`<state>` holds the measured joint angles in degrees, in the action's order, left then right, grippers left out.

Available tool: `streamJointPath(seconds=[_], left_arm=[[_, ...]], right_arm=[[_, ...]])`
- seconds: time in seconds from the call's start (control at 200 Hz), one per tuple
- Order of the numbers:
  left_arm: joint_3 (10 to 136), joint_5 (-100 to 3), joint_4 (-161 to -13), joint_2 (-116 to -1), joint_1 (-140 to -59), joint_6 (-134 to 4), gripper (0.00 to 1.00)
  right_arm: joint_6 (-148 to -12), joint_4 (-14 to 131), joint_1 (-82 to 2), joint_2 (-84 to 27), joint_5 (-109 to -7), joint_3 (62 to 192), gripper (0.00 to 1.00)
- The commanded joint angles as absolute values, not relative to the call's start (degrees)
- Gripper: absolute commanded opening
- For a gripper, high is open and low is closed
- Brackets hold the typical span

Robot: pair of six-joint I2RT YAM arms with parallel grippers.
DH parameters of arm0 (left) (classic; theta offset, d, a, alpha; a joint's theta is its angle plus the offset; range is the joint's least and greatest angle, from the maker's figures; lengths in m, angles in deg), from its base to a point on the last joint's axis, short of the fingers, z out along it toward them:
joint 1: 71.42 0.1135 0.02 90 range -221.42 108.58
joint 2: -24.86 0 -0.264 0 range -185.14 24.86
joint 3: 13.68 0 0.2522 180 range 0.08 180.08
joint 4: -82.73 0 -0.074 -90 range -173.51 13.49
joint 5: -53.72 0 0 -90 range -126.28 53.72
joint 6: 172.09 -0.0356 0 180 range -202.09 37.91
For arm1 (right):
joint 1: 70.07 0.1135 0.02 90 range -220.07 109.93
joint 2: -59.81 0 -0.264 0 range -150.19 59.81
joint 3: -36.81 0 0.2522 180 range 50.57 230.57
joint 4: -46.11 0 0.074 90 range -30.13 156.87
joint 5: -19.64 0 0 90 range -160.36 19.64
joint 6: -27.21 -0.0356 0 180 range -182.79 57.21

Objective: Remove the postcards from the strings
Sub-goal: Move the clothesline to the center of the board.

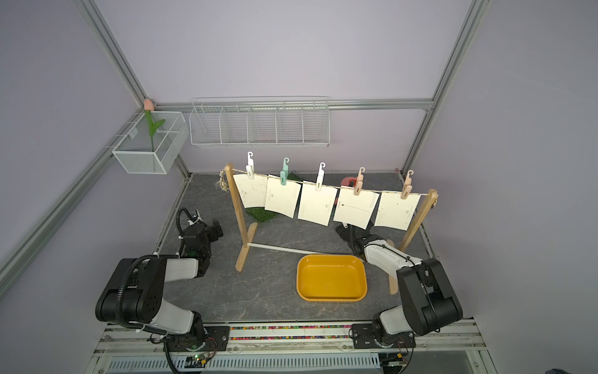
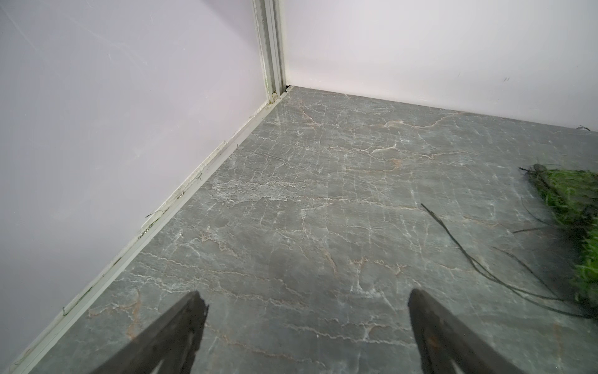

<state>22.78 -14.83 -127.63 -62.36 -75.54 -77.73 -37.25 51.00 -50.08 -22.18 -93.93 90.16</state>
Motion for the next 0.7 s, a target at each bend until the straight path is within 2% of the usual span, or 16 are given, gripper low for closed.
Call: streamJointPath(seconds=[0.0, 0.3, 0.7], left_arm=[[23.99, -14.13, -128.68, -61.61, -75.30, -77.16, 0.99], [23.95, -14.09, -128.65, -61.60, -75.37, -77.28, 0.99], [23.95, -14.06, -128.63, -61.62, -75.37, -77.18, 0.99]], right_arm=[[-30.02, 53.78, -47.51, -20.44, -101.20, 92.02, 0.88], [-19.59, 59.03, -37.84, -19.83, -111.02, 93.95, 0.88], [-12.67, 68.02, -26.24, -19.62, -119.48, 96.59, 0.88]])
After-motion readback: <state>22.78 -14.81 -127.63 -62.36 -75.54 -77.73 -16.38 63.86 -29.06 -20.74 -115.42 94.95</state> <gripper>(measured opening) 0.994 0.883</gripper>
